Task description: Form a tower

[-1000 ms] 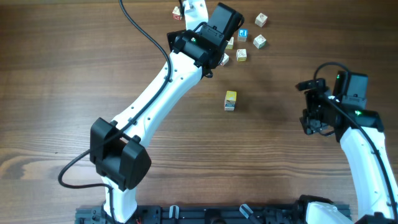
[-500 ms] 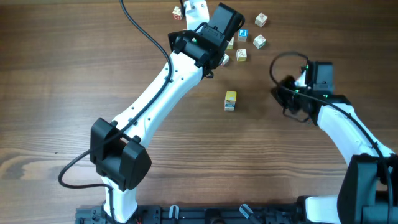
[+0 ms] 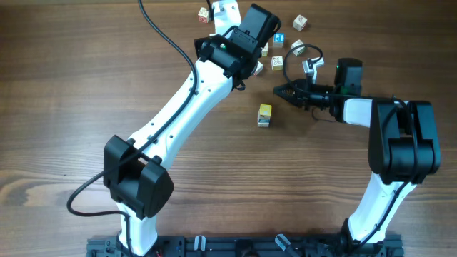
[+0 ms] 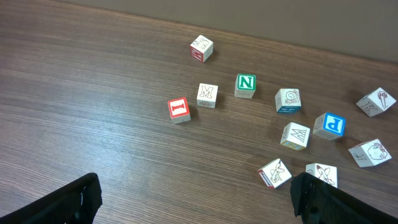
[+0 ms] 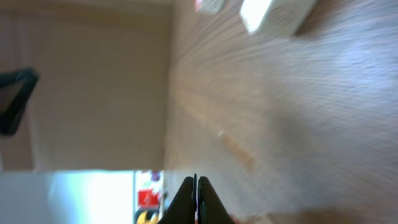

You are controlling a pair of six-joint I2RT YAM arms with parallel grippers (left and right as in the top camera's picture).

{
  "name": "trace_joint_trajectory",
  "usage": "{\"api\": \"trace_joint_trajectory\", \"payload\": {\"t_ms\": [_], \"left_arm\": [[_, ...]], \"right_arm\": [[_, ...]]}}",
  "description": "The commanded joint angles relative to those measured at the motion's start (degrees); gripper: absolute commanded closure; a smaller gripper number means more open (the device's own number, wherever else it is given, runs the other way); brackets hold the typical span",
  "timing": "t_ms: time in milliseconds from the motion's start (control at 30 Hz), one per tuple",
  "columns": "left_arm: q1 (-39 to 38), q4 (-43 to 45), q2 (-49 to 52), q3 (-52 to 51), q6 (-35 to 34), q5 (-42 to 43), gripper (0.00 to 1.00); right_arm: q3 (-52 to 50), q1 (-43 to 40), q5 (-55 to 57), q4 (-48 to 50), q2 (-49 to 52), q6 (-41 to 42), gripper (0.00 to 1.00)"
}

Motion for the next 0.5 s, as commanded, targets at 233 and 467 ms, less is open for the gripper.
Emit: {"api": "trace_joint_trajectory", "payload": {"t_ms": [233,467], "left_arm": [[0.1,0.0,-1.6,1.2,0.2,0.2,0.00],[0.1,-0.3,-1.6,1.2,0.2,0.2,0.00]], "right_arm": [[0.6,0.7,1.9,-2.3,1.0,-13.9,0.96],[0.6,3.4,6.3,-2.6,1.0,-17.9,0.96]]}}
